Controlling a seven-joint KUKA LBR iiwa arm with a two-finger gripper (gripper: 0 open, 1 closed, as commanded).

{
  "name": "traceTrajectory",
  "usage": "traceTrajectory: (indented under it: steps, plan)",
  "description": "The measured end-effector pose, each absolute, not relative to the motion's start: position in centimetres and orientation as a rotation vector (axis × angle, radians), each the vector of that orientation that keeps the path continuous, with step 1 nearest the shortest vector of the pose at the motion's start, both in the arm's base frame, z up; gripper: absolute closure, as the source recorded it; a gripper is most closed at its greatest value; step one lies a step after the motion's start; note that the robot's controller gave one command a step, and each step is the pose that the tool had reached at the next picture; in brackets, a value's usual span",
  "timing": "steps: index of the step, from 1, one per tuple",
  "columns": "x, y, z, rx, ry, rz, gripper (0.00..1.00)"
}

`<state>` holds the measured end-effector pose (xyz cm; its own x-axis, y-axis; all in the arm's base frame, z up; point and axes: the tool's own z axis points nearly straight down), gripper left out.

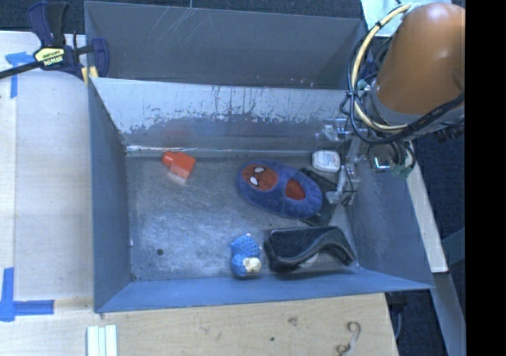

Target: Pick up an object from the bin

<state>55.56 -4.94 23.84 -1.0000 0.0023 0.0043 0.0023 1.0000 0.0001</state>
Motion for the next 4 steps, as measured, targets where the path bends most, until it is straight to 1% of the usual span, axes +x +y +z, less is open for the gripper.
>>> traceTrajectory:
  steps: [1, 2, 3, 4]
  plan:
    - [57.7, -1.8, 10.2, 0.493, -3.101, -0.001, 0.0]
    - [59.2, -3.9, 7.2, 0.331, -3.129, -0.006, 0.0]
    - [59.3, -4.0, 7.6, 0.333, -3.125, -0.004, 1.0]
    - [61.4, -5.5, 25.5, 0.315, -3.139, 0.005, 1.0]
